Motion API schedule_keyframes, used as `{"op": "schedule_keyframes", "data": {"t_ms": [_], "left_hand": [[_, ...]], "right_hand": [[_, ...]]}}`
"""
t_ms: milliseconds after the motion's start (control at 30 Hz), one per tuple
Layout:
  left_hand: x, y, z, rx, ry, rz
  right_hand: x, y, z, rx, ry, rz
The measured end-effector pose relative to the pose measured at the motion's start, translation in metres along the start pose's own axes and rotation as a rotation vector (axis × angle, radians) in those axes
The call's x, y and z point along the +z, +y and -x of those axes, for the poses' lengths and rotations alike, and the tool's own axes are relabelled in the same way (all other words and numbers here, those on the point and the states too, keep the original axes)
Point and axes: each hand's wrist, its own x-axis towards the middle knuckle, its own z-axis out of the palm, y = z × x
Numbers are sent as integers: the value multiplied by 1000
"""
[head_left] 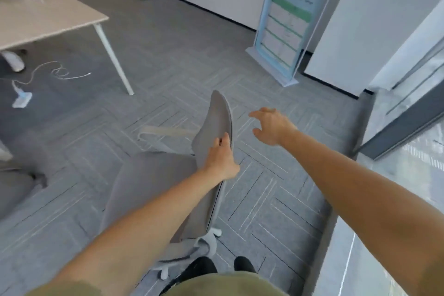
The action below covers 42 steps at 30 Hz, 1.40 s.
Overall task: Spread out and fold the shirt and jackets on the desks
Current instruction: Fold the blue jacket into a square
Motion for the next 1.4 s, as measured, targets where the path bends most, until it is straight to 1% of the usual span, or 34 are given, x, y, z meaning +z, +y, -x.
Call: {"op": "schedule_keyframes", "data": {"t_ms": [67,167,233,267,333,400,433,500,567,733,900,1000,1100,1300,1400], "left_hand": [[2,-4,13,0,6,-17],[4,-17,41,0,-39,-70],[6,-27,66,-33,-68,-36],[7,-33,80,-53,-60,-30],[10,-46,108,-142,-19,-80],[10,-61,135,-277,55,-223],[8,-68,147,-359,80,-287],[3,-80,162,-499,97,-340],[-6,-88,167,-559,88,-368],[-19,-105,164,-594,107,-426],[-36,-119,143,-483,135,-423],[-49,-132,132,-428,121,-431],[-64,-156,129,-419,143,-424],[-100,-189,99,-386,169,-432],[-117,-208,82,-392,194,-415]], "right_hand": [[1,-6,-22,-154,-46,176],[5,-21,-48,-402,-126,474],[8,-33,-55,-559,-167,567],[10,-38,-52,-624,-208,568],[17,-42,-41,-697,-309,509],[32,-44,-24,-753,-375,413],[41,-45,-17,-790,-371,379],[55,-52,-5,-858,-343,330],[66,-62,2,-903,-340,283],[69,-78,-5,-932,-429,189],[65,-88,-41,-890,-369,222],[61,-106,-58,-882,-389,275],[63,-129,-71,-865,-388,284],[66,-154,-108,-759,-395,262],[60,-175,-134,-755,-382,269]]}}
